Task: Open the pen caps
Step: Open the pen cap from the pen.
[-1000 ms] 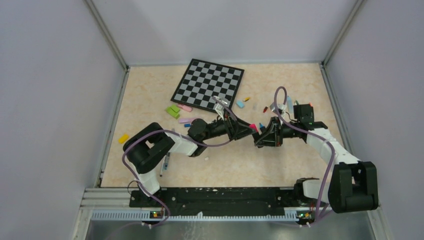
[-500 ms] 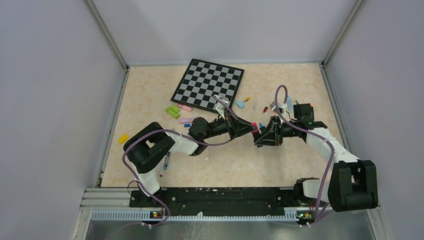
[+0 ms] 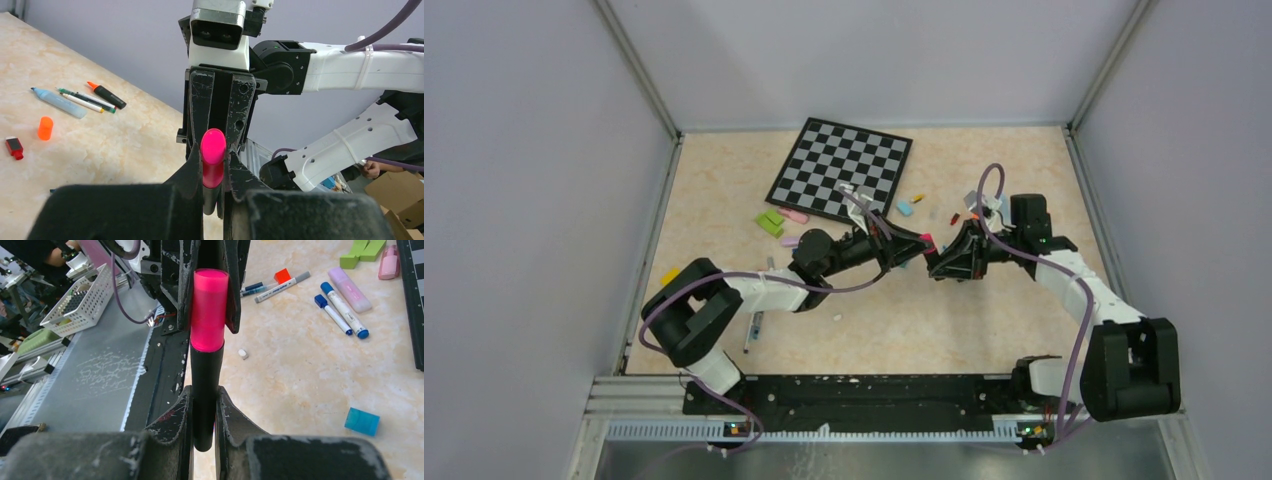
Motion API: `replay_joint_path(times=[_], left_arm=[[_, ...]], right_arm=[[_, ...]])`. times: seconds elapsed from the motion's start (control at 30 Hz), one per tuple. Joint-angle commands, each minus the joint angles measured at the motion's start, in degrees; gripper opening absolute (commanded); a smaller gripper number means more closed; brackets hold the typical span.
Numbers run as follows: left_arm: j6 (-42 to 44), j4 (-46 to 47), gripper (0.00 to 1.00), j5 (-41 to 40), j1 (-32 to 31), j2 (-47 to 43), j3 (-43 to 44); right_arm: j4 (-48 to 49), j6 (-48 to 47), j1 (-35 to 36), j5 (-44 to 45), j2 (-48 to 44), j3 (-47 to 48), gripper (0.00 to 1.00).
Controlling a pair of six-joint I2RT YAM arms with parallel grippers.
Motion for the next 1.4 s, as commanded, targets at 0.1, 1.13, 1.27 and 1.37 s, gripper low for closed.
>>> replay_joint_path(times=[0.1,1.13,1.27,1.37], left_arm=[[-0.78,19.97,0.0,-24.44,7.99,-7.72,3.06],[-5.17,15.36,0.0,-24.78,16.83,-17.17,7.03],[-5.93,15.33,0.0,-24.53,17.76,-17.2,6.92],[-6.72,15.49,0.0,-24.08,18.14,-16.95,7.12]], right_arm=[[-4.14,-0.36,0.29,0.38,1.29,-2.51,0.0],[-12.42,-9.32,0.3,2.42,2.6,-0.43,0.0],[-12.43,-9.44,0.46,2.19,2.73,-0.56,0.0],[-12.37,-9.42,0.39,2.33,2.69,-0.52,0.0]])
